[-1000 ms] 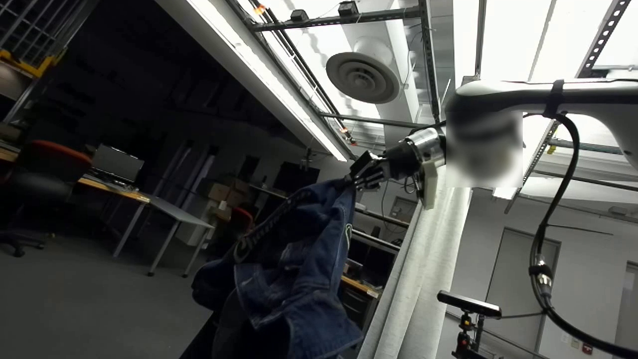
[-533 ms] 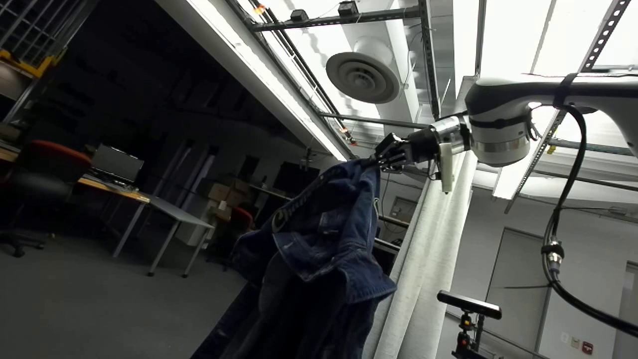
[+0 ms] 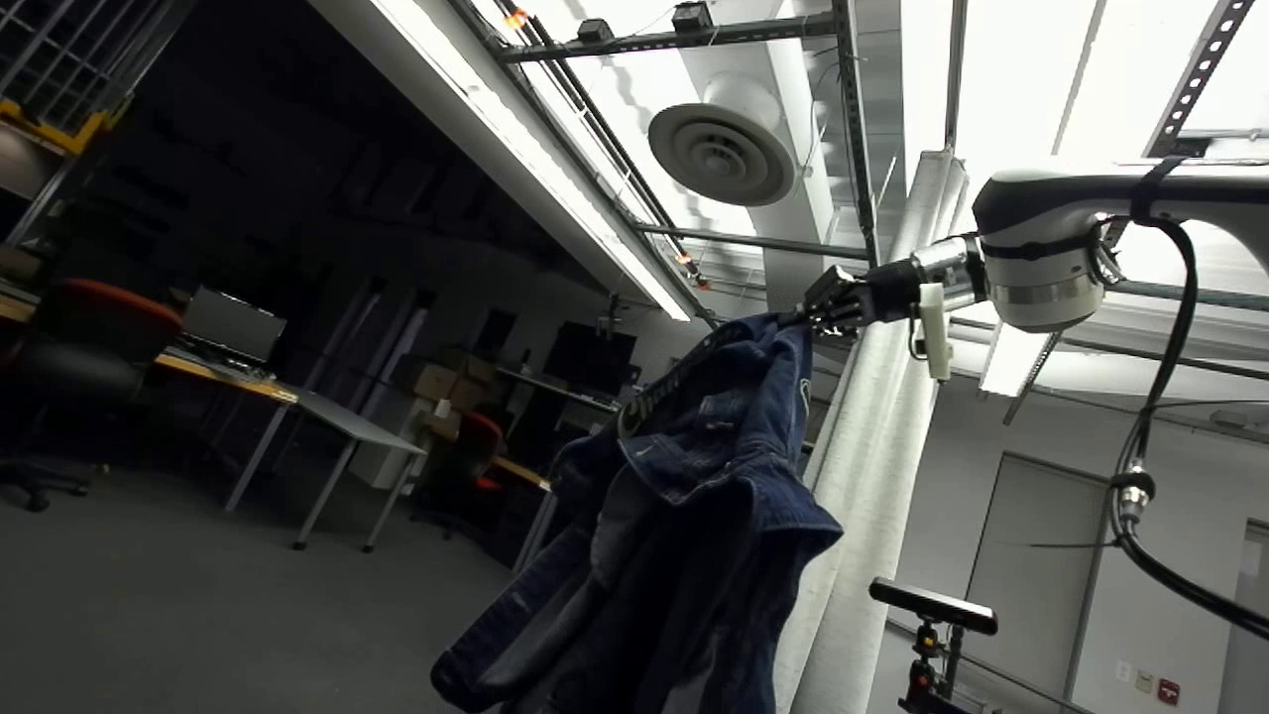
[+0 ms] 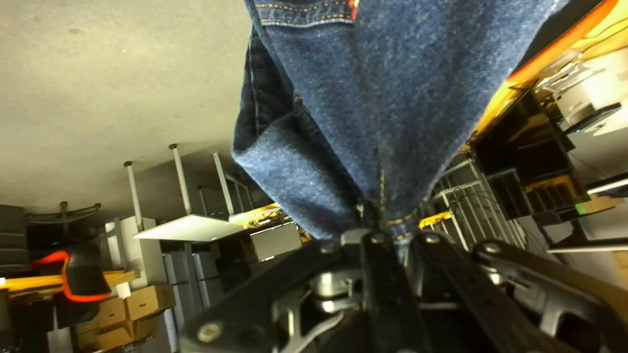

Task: Hang the blue jean jacket on the backrest of the chair

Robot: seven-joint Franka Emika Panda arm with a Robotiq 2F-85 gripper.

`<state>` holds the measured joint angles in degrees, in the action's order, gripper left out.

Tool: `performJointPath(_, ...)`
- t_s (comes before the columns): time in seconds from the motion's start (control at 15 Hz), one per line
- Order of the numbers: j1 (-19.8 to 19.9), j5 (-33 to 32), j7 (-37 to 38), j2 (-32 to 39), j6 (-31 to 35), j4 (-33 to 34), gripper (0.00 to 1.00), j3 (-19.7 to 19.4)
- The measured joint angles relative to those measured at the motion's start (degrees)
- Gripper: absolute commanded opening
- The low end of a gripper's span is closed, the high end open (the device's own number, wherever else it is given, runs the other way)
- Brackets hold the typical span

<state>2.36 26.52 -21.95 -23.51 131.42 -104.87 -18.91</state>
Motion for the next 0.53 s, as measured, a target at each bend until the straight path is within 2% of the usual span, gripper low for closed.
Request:
performJointPath(0.27,1.98,0.00,0.01,-0.14,-0.17,1.78,0.02,-3.88)
performJointPath(0.53,3.48,-0.11,-0.52,1.27,-0.25,0.65,0.02,-8.00)
